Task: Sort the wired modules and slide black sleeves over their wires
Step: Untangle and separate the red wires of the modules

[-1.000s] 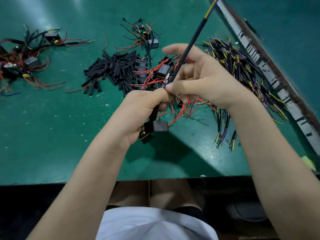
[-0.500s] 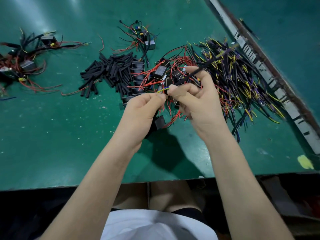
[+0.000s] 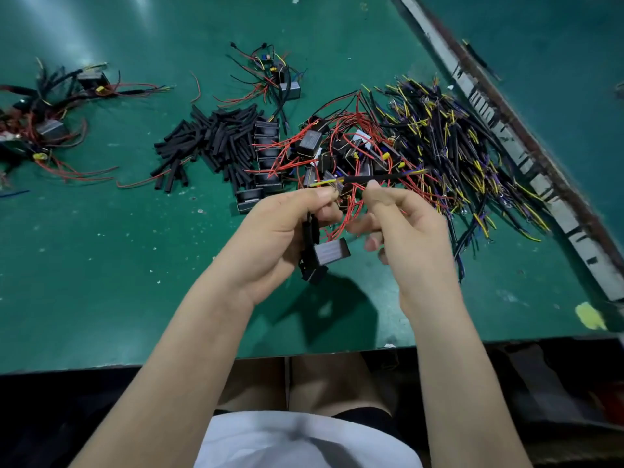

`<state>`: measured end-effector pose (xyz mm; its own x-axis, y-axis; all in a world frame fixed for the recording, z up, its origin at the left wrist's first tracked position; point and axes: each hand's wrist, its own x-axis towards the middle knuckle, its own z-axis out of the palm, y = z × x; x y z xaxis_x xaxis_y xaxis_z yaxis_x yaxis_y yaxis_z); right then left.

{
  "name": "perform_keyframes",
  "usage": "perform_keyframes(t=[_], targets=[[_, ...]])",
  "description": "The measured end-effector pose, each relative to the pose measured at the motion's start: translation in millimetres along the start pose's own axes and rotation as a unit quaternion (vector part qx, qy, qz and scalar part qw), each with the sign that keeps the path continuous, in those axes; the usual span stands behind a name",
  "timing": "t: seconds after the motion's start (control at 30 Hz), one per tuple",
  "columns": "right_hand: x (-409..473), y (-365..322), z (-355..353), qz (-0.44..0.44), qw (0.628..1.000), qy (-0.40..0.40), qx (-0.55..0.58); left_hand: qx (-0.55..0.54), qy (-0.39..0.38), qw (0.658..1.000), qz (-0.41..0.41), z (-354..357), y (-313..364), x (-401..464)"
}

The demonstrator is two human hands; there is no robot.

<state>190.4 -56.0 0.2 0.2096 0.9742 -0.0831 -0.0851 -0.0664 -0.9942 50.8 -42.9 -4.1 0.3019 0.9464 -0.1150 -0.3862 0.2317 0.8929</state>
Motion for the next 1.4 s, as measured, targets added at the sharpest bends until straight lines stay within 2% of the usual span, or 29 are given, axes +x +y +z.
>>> perform_keyframes(t=[0.17, 0.27, 0.5, 0.77, 0.87, 0.93, 1.03, 1.1, 1.2, 1.3, 1.4], targets=[[-5.5, -6.2, -6.4, -0.187, 0.974, -0.027, -0.122, -0.034, -0.016, 0.999, 0.000, -1.1, 0.2, 3.1], [-5.0, -7.8, 0.8, -0.242, 0.956, -0.030, -0.164, -0.055, -0.030, 0.998, -0.001, 0.2, 1.0, 3.8], [-3.4, -2.8, 7.0, -0.238, 0.959, -0.073, -0.137, -0.037, -0.028, 0.999, 0.000, -2.4, 5.2, 0.7], [1.7, -1.4, 6.9, -0.306, 0.945, -0.067, -0.096, -0.047, -0.021, 0.998, -0.043, -0.4, 11.6, -4.3], [2.1, -0.6, 7.2, -0.334, 0.933, -0.061, -0.123, -0.052, -0.020, 0.997, -0.062, 0.7, 12.9, -4.5], [1.9, 0.3, 7.4, -0.368, 0.913, -0.050, -0.168, -0.083, -0.009, 0.994, -0.078, 1.9, 13.2, -4.5], [3.2, -1.1, 7.8, -0.454, 0.845, -0.032, -0.280, -0.093, 0.025, 0.992, -0.084, 2.0, 12.9, -5.2], [7.0, -5.7, 6.7, -0.503, 0.791, -0.032, -0.346, -0.027, 0.052, 0.996, -0.074, -1.6, 11.7, -6.5], [15.8, -19.7, -0.2, -0.541, 0.737, -0.100, -0.393, 0.105, 0.070, 0.991, -0.044, -5.1, 18.7, -10.4], [24.6, -34.3, -5.0, -0.525, 0.725, -0.176, -0.409, 0.195, 0.051, 0.979, -0.035, -9.4, 31.4, -9.9], [28.4, -44.2, -2.8, -0.473, 0.752, -0.234, -0.395, 0.177, 0.035, 0.983, -0.042, -11.8, 38.9, -5.7]])
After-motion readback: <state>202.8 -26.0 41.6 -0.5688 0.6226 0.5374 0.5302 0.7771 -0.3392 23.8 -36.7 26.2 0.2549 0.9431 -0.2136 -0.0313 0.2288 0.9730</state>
